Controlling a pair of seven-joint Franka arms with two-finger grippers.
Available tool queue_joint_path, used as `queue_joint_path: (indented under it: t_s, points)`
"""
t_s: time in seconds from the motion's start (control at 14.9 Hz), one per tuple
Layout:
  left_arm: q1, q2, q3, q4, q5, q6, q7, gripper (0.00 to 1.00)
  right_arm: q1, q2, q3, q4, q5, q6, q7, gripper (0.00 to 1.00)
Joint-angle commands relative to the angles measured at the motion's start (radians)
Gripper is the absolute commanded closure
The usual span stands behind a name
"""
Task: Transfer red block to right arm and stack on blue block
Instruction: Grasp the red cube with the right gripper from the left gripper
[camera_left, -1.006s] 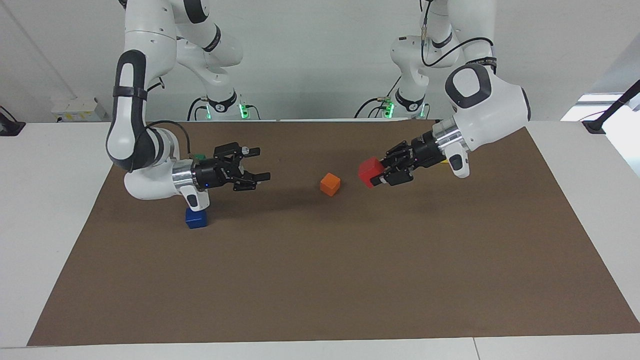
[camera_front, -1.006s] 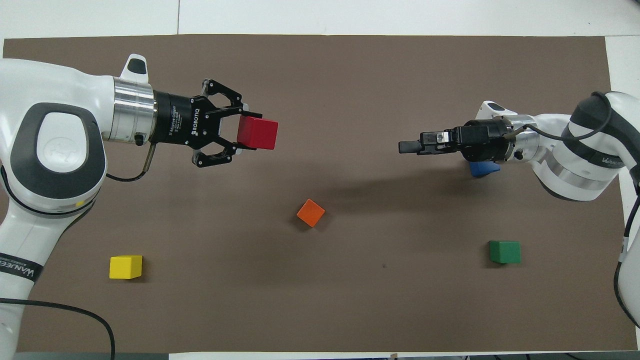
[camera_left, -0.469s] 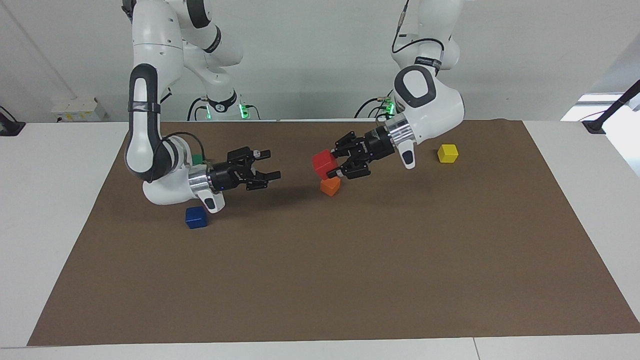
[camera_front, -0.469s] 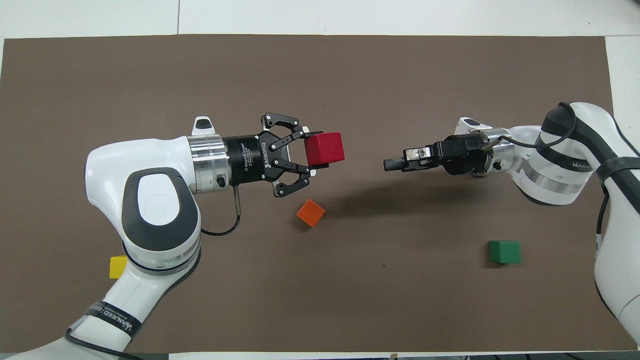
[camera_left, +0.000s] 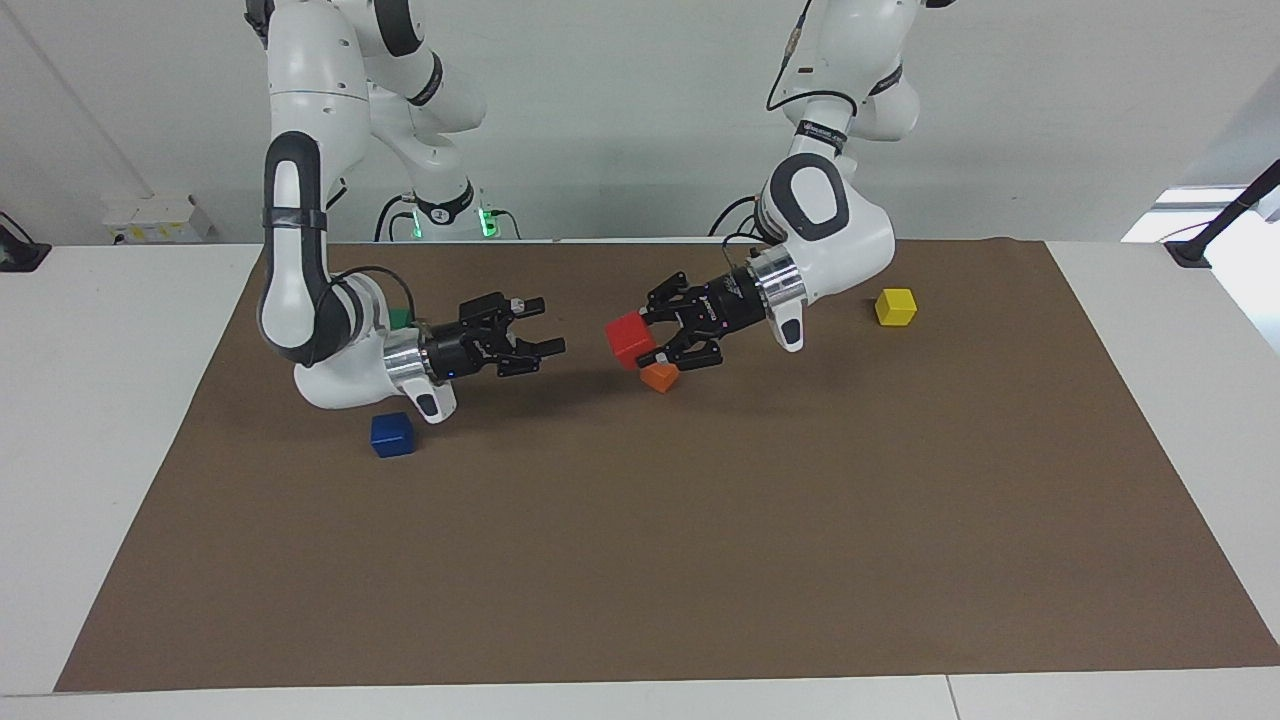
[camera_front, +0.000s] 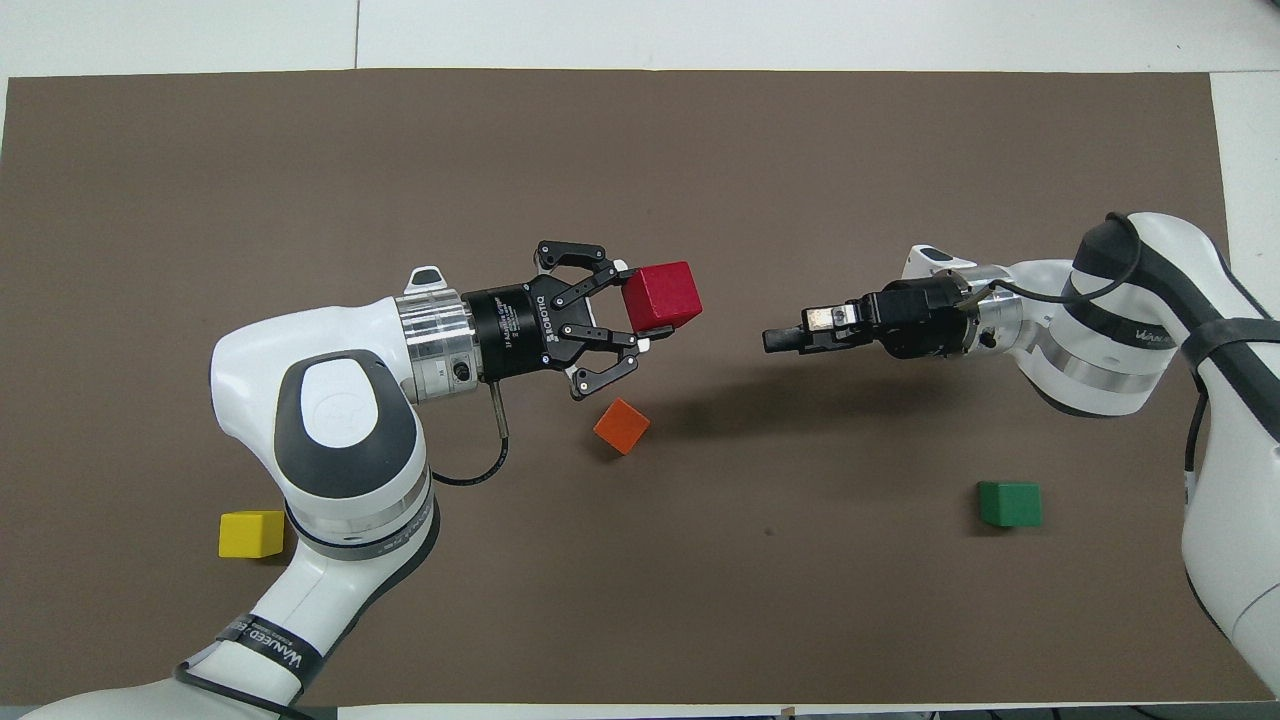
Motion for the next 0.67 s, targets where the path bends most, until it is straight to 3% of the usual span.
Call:
queue_joint_path:
  t_s: [0.0,0.6]
  points:
    - [-0.049,0.003,0.001,0.002,-0.048,0.015,0.067,1.00,0.016,-0.007,0.000,-0.017,0.012,0.006,-0.026,0.00]
    - [-0.089,0.052,-0.023,0.064,-0.082,0.079,0.085,1.00,0.044,-0.005,0.000,-0.019,0.019,0.055,-0.031,0.00]
